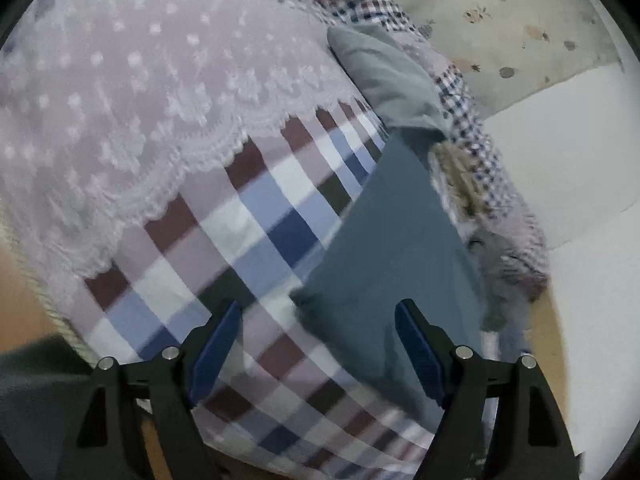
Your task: Fold clothes
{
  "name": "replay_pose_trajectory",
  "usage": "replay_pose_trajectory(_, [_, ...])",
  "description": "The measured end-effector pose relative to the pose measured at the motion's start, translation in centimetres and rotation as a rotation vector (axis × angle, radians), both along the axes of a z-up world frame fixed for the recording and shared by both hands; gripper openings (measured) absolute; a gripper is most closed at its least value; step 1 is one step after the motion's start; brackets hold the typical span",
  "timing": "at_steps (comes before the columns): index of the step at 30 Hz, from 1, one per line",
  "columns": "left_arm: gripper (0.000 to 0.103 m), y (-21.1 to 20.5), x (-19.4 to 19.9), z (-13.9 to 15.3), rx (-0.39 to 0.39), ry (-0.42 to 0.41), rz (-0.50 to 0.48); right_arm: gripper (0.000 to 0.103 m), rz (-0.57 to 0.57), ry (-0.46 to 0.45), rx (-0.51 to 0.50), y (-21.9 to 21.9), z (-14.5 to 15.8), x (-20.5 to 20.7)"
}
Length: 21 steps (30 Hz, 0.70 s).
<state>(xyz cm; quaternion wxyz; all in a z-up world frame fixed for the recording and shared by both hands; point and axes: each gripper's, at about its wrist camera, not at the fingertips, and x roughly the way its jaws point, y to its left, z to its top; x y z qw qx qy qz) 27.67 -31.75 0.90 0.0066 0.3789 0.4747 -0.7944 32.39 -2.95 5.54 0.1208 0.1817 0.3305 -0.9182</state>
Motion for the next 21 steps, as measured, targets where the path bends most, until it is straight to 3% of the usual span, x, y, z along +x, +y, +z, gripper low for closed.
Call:
replay_pose_trajectory(3, [0.083, -0.2, -0.5, -0.6, 0.111, 0.033, -0.021, 0.083, 0.039, 0.001, 0.026, -2.2, -0.9, 1.8])
replay_pose_trajectory(9, [0.084, 0.5, -2.2, 0.2, 0.222, 0.145, -0.091, 0.083, 0.12, 0.008, 0.089, -5.8, -2.2, 3.6])
replay_pose_trajectory(21, [0.083, -1.6, -2.4, 1.0, 0.459, 0.3, -0.121, 0.083, 0.27, 0.023, 0.196, -12.4, -4.5, 0.5])
